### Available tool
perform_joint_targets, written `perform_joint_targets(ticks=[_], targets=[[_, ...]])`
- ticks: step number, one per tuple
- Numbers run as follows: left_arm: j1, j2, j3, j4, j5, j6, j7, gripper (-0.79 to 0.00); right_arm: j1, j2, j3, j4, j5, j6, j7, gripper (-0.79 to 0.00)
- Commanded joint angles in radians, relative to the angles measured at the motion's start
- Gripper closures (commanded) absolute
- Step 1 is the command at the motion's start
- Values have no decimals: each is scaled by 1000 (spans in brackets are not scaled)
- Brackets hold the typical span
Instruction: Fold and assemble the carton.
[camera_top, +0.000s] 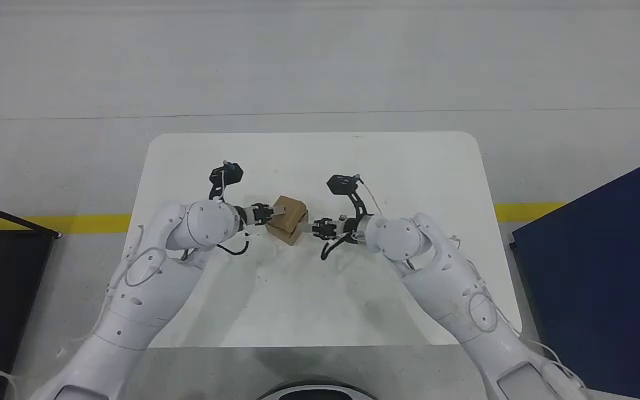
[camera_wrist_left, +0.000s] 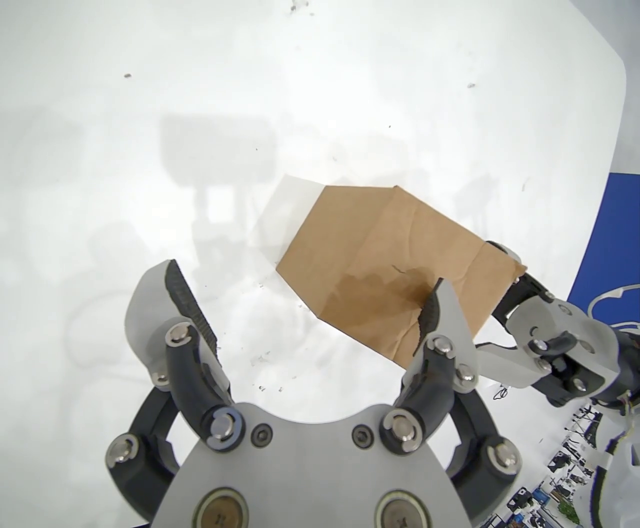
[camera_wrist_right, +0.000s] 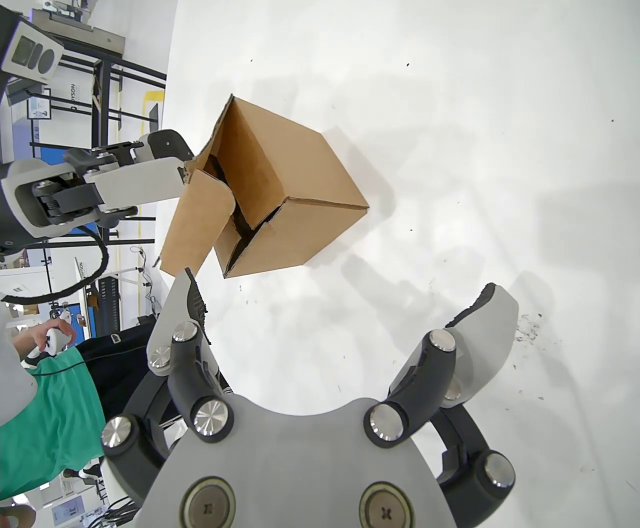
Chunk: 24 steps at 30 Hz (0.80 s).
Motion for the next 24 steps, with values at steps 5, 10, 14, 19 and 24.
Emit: perform_joint_targets(ticks=[5,10,14,19,24], targets=[[3,-1,2,0,-2,-4,6,-785,28,-11,-30,26,-16,37,-10,-785],[9,-1,-1,-5,-2,-6,11,-785,49,-20,-54,51,-28,60,-22,-785],[14,0,0,-7,4,-7,9,-785,59,-25,-64,66,-34,68,-28,-785],[15,-2,11,-5,18,-2,5,-785,59,-27,-63,78,-36,63,-31,-785],[13,-4,15,-2,19,0,7,-785,45,-25,-51,71,-36,50,-36,-785]])
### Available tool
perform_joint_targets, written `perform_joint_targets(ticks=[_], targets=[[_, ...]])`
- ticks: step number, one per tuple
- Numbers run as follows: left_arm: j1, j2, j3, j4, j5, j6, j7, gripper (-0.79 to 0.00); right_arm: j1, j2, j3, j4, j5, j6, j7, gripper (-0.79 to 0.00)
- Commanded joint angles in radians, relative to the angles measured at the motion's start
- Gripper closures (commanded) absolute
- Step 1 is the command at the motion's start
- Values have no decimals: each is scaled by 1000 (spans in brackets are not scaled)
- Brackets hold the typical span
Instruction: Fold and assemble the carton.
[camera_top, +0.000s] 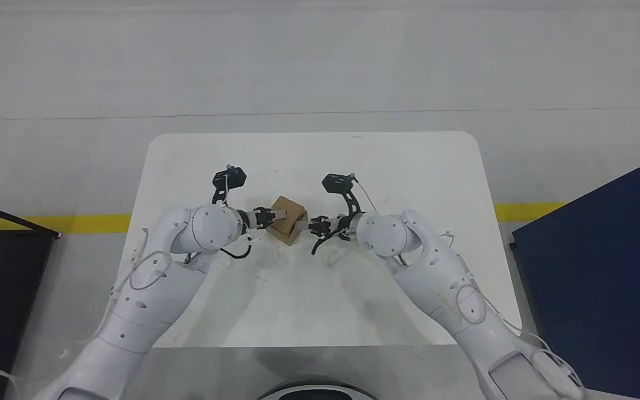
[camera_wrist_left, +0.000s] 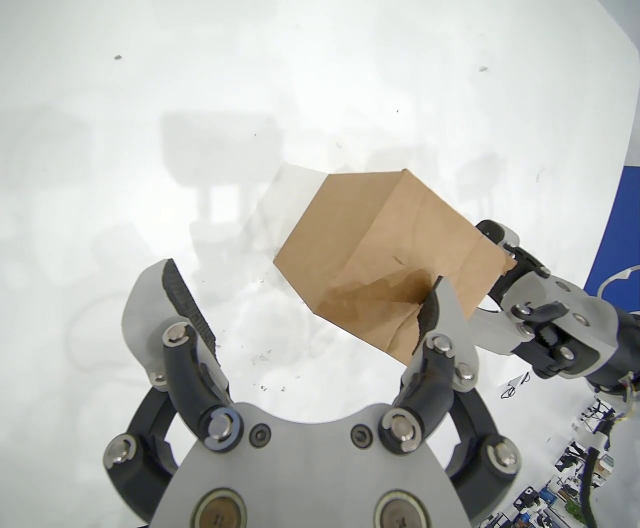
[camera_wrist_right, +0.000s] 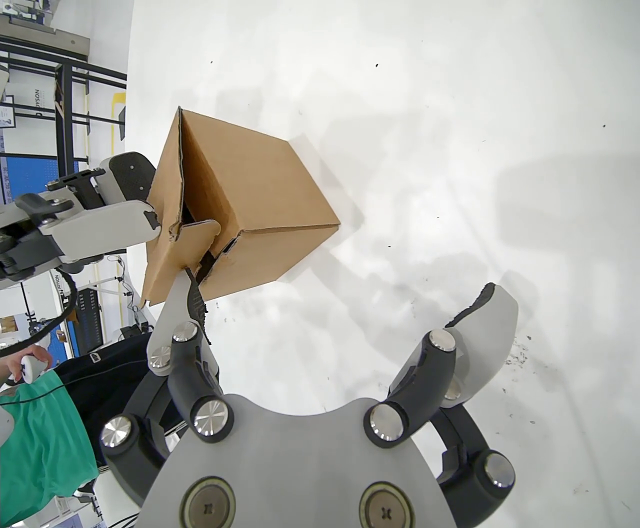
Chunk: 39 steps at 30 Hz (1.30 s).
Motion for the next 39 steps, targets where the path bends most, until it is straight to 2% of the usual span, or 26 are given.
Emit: perform_joint_targets(ticks=[1,39], targets=[[-1,-1,0,1,-1,1,1,-785,-7,1,5,-6,-1,-8,-1,-785],[-13,-10,16,31,15,-1,-5,-785,-49,5,49,-38,-29,7,-2,-785]])
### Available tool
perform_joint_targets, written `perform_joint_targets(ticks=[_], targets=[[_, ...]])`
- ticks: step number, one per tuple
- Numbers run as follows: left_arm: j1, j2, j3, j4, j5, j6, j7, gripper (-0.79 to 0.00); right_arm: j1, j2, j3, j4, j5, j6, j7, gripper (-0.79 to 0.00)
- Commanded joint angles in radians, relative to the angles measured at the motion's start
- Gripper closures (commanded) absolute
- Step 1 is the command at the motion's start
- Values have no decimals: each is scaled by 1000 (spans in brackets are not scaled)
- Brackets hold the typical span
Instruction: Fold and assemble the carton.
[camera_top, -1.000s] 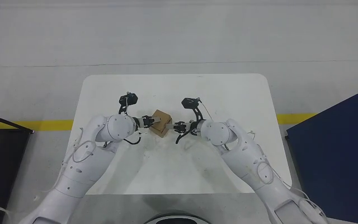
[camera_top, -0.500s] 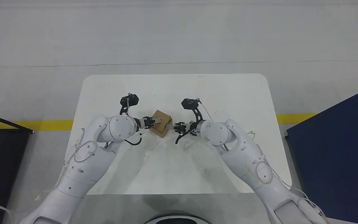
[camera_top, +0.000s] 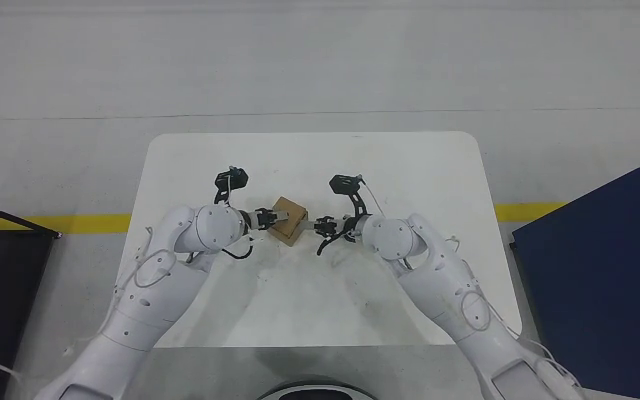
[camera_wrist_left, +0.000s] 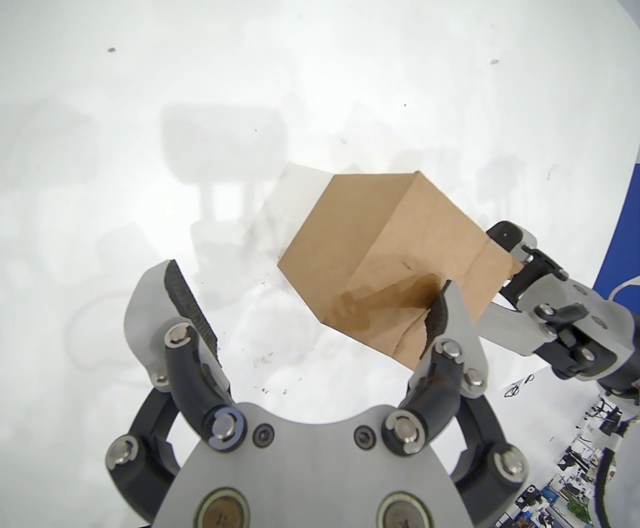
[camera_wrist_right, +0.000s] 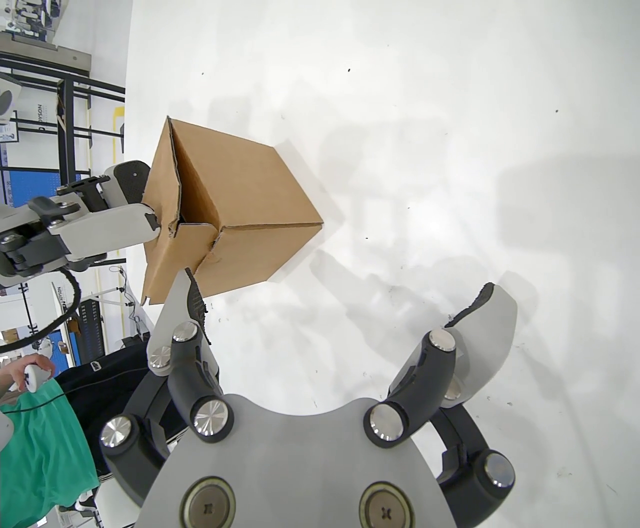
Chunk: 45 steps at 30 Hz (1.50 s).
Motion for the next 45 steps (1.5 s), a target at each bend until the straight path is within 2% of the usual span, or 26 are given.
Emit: perform_joint_targets(ticks=[1,9,20,21,22,23,26,29,34,37,38,44,45], targets=[[-1,-1,2,3,1,1,2,-785,-3,0,0,-10,-3,0,1,-785],[3,-4,3,11,-5,-3,13,-785,-24,-3,2,-69,38,-3,-8,-785],[13,-4,-5,0,-4,-6,20,-785,31,-27,-50,-7,30,82,-29,-776],[13,-4,-6,-1,-3,-6,20,-785,31,-27,-49,-3,35,78,-28,-634],[14,-4,-6,-1,-3,-6,19,-785,31,-27,-46,-1,37,74,-28,-526],[14,-4,-7,-2,-3,-5,20,-785,29,-27,-44,0,39,69,-26,-376],[16,-4,-9,-3,-1,-4,20,-785,22,-24,-34,2,43,48,-20,-268],[17,-3,-10,-4,1,-4,15,-785,19,-24,-32,9,44,42,-14,-219],[15,-4,-9,-6,6,-2,10,-785,23,-26,-31,26,59,24,-7,-237],[15,-4,-10,-6,8,0,8,-785,23,-26,-24,22,62,17,-11,-292],[15,-4,-9,-6,9,0,8,-785,21,-25,-20,16,63,13,-13,-336],[15,-5,-10,-7,12,2,6,-785,4,-19,5,-17,56,9,-13,-394],[15,-5,-10,-7,11,1,6,-785,1,-18,9,-24,55,8,-13,-428]])
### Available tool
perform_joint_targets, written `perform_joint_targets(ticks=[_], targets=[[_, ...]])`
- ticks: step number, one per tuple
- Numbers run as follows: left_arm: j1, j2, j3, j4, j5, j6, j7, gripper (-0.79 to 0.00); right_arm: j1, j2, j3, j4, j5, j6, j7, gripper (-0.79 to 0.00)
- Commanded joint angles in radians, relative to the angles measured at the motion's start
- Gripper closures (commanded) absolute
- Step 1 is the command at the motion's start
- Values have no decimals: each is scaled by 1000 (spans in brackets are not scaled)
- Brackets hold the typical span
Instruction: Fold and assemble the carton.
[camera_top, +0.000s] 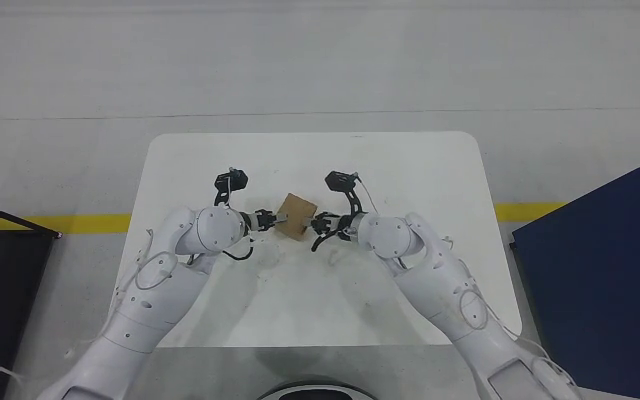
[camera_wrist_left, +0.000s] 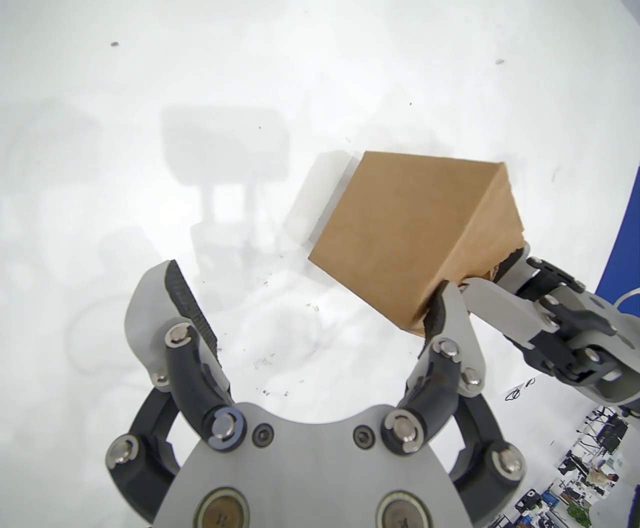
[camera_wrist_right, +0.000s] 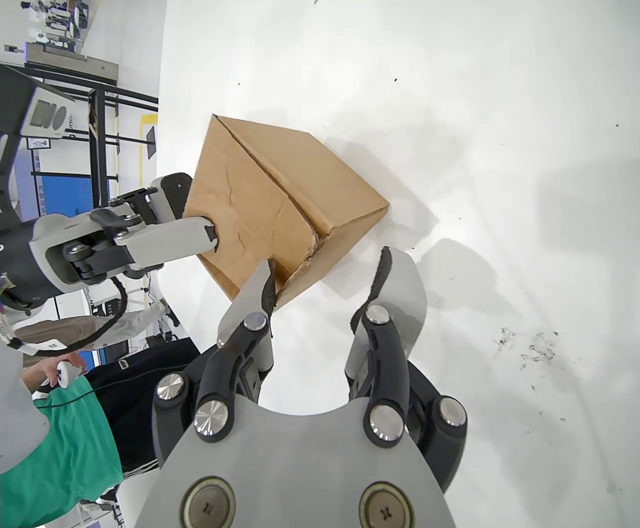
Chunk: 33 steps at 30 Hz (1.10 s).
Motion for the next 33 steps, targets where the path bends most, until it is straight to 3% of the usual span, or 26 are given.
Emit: perform_joint_targets(ticks=[1,2,3,4,5,9,11,12,17,22,25,27,33], targets=[[0,0,-1,0,-2,-1,1,-785,-6,2,7,-12,0,-6,0,-462],[1,0,-2,0,-2,-1,1,-785,-10,3,11,-18,1,-9,2,-542],[1,-1,-2,0,-3,-2,2,-785,-13,4,15,-24,2,-13,2,-542],[1,-1,-3,0,-5,-2,3,-785,-16,5,20,-30,4,-15,1,-631],[2,-1,-4,0,-6,-2,5,-785,-20,6,24,-36,7,-18,-1,-671],[6,-1,-18,-4,-20,-6,24,-785,-28,6,44,-42,30,-16,-22,-662],[11,0,-31,-10,-34,-9,36,-785,-24,4,53,-26,57,-11,-38,-529],[14,0,-40,-15,-44,-11,43,-785,-18,3,53,-10,66,-10,-39,-422],[51,9,-114,-56,-94,-17,92,-785,12,-5,39,31,79,-14,-43,-379],[149,31,-255,-152,-128,-11,146,-785,-18,4,67,-44,45,1,-72,-329],[235,46,-362,-229,-167,-35,162,-785,-74,16,103,-163,-8,36,-91,-163],[263,50,-393,-252,-179,-48,163,-785,-117,25,127,-257,-45,54,-88,0],[263,50,-393,-252,-179,-48,163,-785,-137,35,93,-398,-173,81,15,0]])
